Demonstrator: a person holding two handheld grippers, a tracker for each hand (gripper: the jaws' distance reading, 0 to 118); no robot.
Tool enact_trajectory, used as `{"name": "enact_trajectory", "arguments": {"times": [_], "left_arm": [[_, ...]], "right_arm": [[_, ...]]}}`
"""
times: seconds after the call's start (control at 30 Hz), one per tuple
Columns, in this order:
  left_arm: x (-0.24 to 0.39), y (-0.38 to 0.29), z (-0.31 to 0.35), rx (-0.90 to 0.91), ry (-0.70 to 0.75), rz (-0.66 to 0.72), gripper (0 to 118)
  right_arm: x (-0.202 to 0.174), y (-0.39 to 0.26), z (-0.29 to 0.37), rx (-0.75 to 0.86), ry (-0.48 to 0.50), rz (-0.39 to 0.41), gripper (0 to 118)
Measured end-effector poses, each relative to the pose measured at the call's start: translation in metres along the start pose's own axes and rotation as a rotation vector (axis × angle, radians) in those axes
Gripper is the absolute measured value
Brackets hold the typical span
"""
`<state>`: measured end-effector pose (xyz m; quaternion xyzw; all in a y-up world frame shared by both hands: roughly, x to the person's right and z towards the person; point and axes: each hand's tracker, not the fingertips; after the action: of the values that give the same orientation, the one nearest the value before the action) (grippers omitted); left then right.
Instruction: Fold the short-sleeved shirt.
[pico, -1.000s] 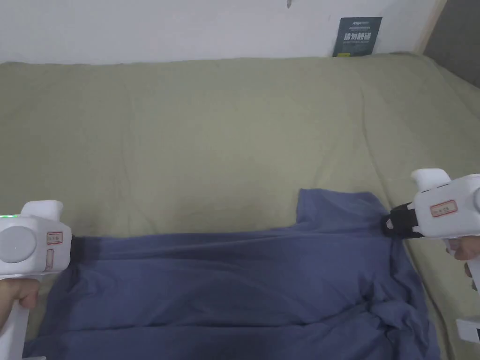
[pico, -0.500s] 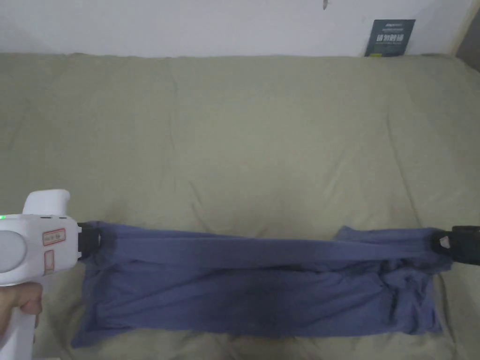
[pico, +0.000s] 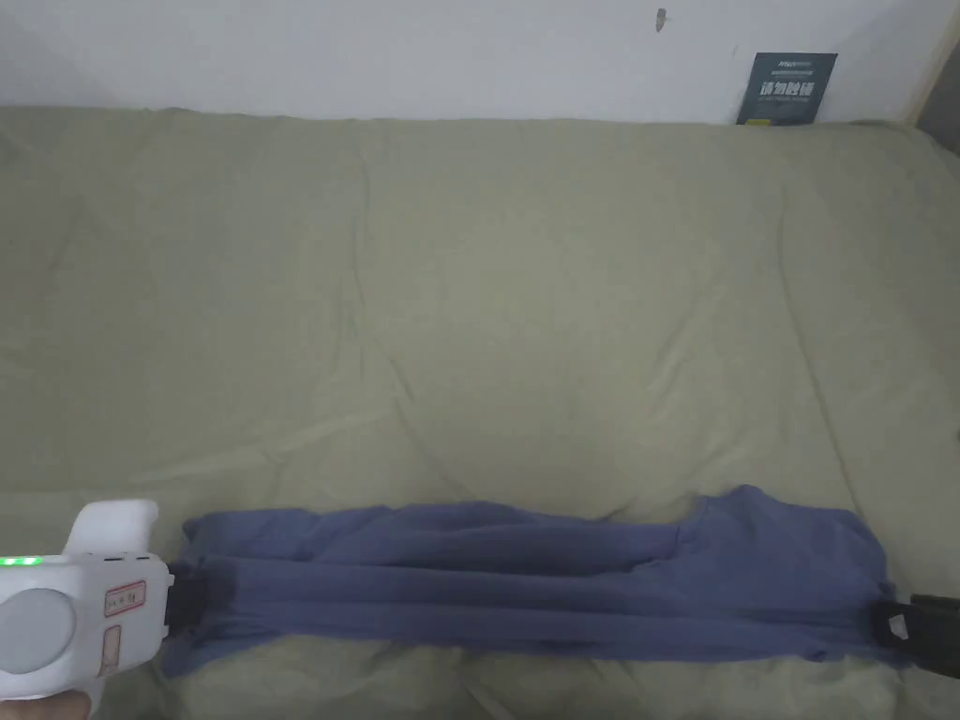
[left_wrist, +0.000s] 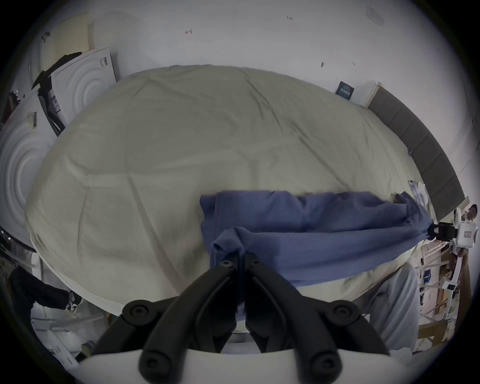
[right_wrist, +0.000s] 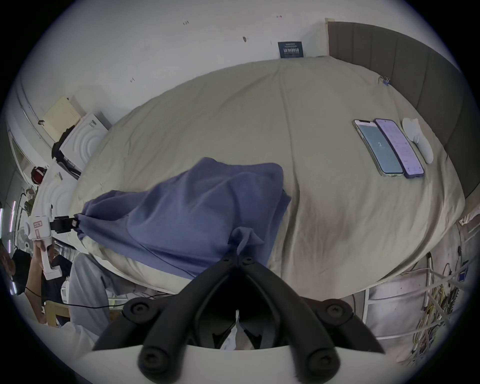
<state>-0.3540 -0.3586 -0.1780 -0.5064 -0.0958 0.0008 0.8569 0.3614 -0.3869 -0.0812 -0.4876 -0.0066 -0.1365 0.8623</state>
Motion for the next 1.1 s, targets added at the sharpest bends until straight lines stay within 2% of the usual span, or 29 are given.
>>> {"name": "enact_trajectory", "arguments": {"times": [0.2, 0.23, 0.27, 0.3, 0.33, 0.37, 0.4, 0.43, 0.47, 0.57, 0.6, 0.63, 0.67, 0.7, 0.73, 0.77, 0.83, 1.1], "left_arm": [[0.001, 0.003, -0.009, -0.029, 0.028, -0.025, 1], [0.002, 0.003, -0.005, -0.028, 0.027, -0.020, 8], [0.001, 0.004, -0.002, -0.029, 0.021, -0.016, 36], [-0.001, 0.005, -0.001, -0.021, 0.004, -0.018, 36], [-0.001, 0.006, 0.003, -0.018, 0.006, -0.025, 52], [0.001, 0.009, 0.011, -0.033, 0.072, -0.047, 85], [-0.003, 0.010, 0.023, -0.028, 0.079, -0.076, 118], [-0.004, 0.009, 0.035, 0.041, 0.090, -0.076, 113], [-0.008, 0.012, 0.046, 0.002, 0.093, -0.074, 113], [-0.029, -0.010, 0.054, 0.051, 0.090, -0.007, 113], [-0.037, -0.018, 0.059, 0.073, 0.067, 0.042, 113], [-0.041, -0.021, 0.064, 0.089, 0.024, 0.078, 107], [-0.050, -0.028, 0.064, 0.107, -0.033, 0.123, 86], [-0.059, -0.030, 0.061, 0.086, -0.085, 0.175, 39], [-0.065, -0.034, 0.056, 0.071, -0.111, 0.226, 0], [-0.074, -0.035, 0.042, 0.120, -0.140, 0.239, 0], [-0.083, -0.027, 0.034, 0.039, -0.158, 0.253, 0], [-0.109, -0.031, -0.028, -0.062, -0.428, 0.378, 0]], "right_arm": [[-0.001, 0.006, -0.013, -0.056, -0.032, 0.003, 2], [-0.004, 0.007, -0.012, -0.056, -0.041, 0.005, 21], [-0.007, 0.008, -0.009, -0.057, -0.053, 0.008, 58], [-0.011, 0.009, -0.005, -0.054, -0.069, 0.017, 58], [-0.016, 0.011, 0.000, -0.044, -0.126, 0.037, 72], [-0.018, 0.011, 0.004, -0.027, -0.137, 0.054, 98], [-0.021, 0.010, 0.010, 0.009, -0.138, 0.058, 118], [-0.026, 0.012, 0.017, 0.081, -0.129, 0.057, 118], [-0.032, 0.014, 0.024, 0.078, -0.148, 0.054, 118], [-0.051, 0.016, 0.045, 0.105, -0.151, 0.034, 118], [-0.060, 0.017, 0.050, 0.137, -0.153, 0.021, 116], [-0.069, 0.016, 0.055, 0.167, -0.129, 0.020, 103], [-0.077, 0.014, 0.063, 0.206, -0.107, 0.022, 77], [-0.088, 0.014, 0.066, 0.218, -0.106, 0.029, 39], [-0.098, 0.015, 0.066, 0.227, -0.111, 0.034, 2], [-0.109, 0.015, 0.064, 0.251, -0.137, 0.056, 2], [-0.127, 0.015, 0.067, 0.249, -0.160, 0.079, 1], [-0.179, 0.010, 0.071, 0.284, -0.067, 0.106, 1]]}}
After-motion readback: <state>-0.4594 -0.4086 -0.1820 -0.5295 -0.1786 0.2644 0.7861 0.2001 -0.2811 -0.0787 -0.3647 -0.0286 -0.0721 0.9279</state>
